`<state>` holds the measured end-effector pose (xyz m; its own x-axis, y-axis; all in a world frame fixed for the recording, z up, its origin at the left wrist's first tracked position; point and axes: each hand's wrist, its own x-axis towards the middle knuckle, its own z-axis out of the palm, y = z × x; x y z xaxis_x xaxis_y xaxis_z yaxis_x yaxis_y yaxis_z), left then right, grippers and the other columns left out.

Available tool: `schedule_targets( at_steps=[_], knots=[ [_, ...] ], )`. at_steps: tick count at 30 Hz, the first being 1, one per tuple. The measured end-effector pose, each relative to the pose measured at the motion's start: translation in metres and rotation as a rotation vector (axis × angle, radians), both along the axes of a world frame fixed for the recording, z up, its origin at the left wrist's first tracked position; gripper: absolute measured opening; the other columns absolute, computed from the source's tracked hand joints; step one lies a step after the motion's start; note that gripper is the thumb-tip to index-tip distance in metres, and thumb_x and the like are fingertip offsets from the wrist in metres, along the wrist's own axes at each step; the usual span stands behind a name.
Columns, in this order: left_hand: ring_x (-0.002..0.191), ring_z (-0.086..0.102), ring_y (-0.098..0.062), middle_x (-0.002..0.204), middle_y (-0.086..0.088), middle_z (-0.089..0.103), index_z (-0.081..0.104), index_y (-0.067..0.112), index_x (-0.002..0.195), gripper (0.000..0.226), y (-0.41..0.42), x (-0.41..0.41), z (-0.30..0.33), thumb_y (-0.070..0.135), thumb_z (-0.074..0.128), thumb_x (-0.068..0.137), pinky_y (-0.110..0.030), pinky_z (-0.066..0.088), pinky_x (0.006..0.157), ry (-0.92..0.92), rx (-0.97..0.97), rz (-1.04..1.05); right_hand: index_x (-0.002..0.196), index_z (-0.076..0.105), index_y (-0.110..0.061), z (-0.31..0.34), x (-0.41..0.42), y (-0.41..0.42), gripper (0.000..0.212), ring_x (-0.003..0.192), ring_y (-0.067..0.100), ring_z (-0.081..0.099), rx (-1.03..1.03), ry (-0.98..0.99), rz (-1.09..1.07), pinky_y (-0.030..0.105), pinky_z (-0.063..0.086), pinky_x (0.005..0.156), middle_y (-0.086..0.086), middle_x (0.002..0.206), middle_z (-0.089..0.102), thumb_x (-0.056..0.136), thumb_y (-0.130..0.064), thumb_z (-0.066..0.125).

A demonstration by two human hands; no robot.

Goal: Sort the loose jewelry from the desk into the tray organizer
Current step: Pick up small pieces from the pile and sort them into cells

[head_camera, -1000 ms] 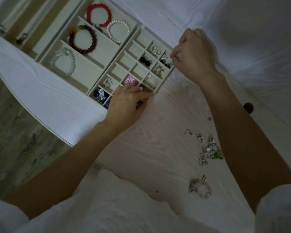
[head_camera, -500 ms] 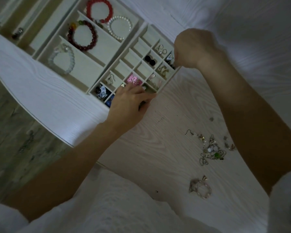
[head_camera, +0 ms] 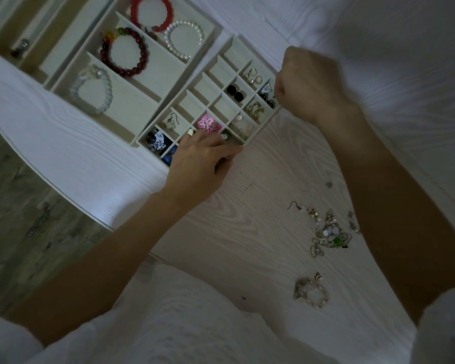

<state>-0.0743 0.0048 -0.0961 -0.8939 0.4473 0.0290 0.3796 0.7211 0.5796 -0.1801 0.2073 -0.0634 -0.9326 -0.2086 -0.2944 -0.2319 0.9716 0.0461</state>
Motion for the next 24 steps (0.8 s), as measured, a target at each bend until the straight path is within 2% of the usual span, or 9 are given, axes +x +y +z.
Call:
schedule_targets(
  at_steps=[2, 6, 8, 11, 13, 15, 19, 22, 24],
  knots=[
    [0.083, 0.059, -0.025, 0.087, 0.002, 0.069, 0.073, 0.018, 0.102, 0.023, 0.0, 0.0, -0.001, 0.019, 0.059, 0.083, -0.033, 0.036, 0.076, -0.006, -0.01, -0.003, 0.087, 0.061, 0.0, -0.013, 0.006, 0.004, 0.013, 0.071, 0.021, 0.042, -0.052, 0.095, -0.058, 0.026, 0.022, 0.052, 0.012, 0.097, 0.055, 0.084, 0.003, 0.048],
    [0.082, 0.058, -0.024, 0.086, 0.003, 0.068, 0.073, 0.019, 0.104, 0.027, -0.001, 0.0, -0.002, 0.023, 0.053, 0.086, -0.031, 0.034, 0.076, -0.001, -0.02, -0.003, 0.091, 0.066, -0.003, -0.03, 0.024, 0.002, 0.016, 0.083, 0.017, 0.049, -0.079, 0.258, -0.162, 0.027, 0.03, 0.06, 0.006, 0.099, 0.053, 0.089, -0.004, 0.05],
    [0.08, 0.058, -0.024, 0.084, 0.002, 0.068, 0.073, 0.018, 0.103, 0.024, 0.0, 0.0, -0.002, 0.02, 0.057, 0.085, -0.03, 0.033, 0.074, 0.014, -0.018, -0.002, 0.091, 0.067, -0.007, -0.035, 0.029, 0.0, 0.017, 0.077, 0.012, 0.046, -0.088, 0.322, -0.238, 0.022, 0.026, 0.056, 0.003, 0.097, 0.054, 0.088, -0.009, 0.051],
    [0.08, 0.058, -0.025, 0.084, 0.001, 0.068, 0.073, 0.018, 0.102, 0.023, 0.0, 0.0, -0.002, 0.017, 0.061, 0.083, -0.03, 0.033, 0.073, 0.022, -0.024, -0.007, 0.081, 0.066, -0.01, -0.037, 0.032, -0.005, 0.013, 0.068, 0.007, 0.039, -0.096, 0.386, -0.321, 0.017, 0.012, 0.046, 0.0, 0.089, 0.054, 0.083, -0.009, 0.054],
    [0.08, 0.057, -0.025, 0.084, 0.001, 0.068, 0.073, 0.018, 0.102, 0.023, 0.0, 0.0, -0.002, 0.017, 0.062, 0.082, -0.029, 0.032, 0.074, 0.023, -0.028, -0.007, 0.071, 0.063, -0.009, -0.035, 0.033, -0.01, 0.009, 0.064, 0.01, 0.046, -0.109, 0.41, -0.317, 0.018, 0.018, 0.045, 0.003, 0.084, 0.057, 0.074, -0.001, 0.062],
    [0.081, 0.057, -0.025, 0.085, 0.001, 0.068, 0.073, 0.018, 0.103, 0.024, 0.0, 0.0, -0.001, 0.017, 0.062, 0.082, -0.029, 0.031, 0.074, 0.02, -0.029, -0.004, 0.076, 0.061, -0.009, -0.032, 0.033, -0.011, 0.015, 0.065, 0.013, 0.053, -0.105, 0.48, -0.311, 0.021, 0.027, 0.047, 0.005, 0.087, 0.058, 0.07, 0.004, 0.066],
    [0.08, 0.058, -0.024, 0.085, 0.001, 0.069, 0.073, 0.018, 0.103, 0.023, 0.0, 0.001, -0.002, 0.018, 0.061, 0.083, -0.03, 0.033, 0.073, 0.026, -0.028, -0.002, 0.099, 0.053, -0.01, -0.023, 0.03, -0.008, 0.021, 0.076, 0.011, 0.045, -0.252, 0.383, -0.445, 0.024, 0.031, 0.058, 0.006, 0.107, 0.054, 0.081, -0.003, 0.06],
    [0.08, 0.058, -0.024, 0.085, 0.001, 0.068, 0.073, 0.018, 0.102, 0.022, 0.0, 0.001, -0.002, 0.017, 0.062, 0.083, -0.03, 0.033, 0.073, 0.035, -0.022, -0.003, 0.1, 0.054, -0.013, -0.02, 0.022, -0.006, 0.023, 0.08, 0.01, 0.045, -0.3, 0.278, -0.501, 0.024, 0.031, 0.063, 0.003, 0.106, 0.056, 0.081, -0.001, 0.059],
    [0.08, 0.058, -0.025, 0.086, 0.001, 0.069, 0.073, 0.018, 0.102, 0.022, 0.0, 0.001, -0.002, 0.016, 0.062, 0.083, -0.029, 0.032, 0.073, 0.044, -0.02, -0.004, 0.097, 0.057, -0.015, -0.017, 0.016, -0.006, 0.028, 0.081, 0.012, 0.048, -0.27, 0.238, -0.439, 0.025, 0.032, 0.065, 0.002, 0.101, 0.059, 0.079, 0.006, 0.055]
  ],
)
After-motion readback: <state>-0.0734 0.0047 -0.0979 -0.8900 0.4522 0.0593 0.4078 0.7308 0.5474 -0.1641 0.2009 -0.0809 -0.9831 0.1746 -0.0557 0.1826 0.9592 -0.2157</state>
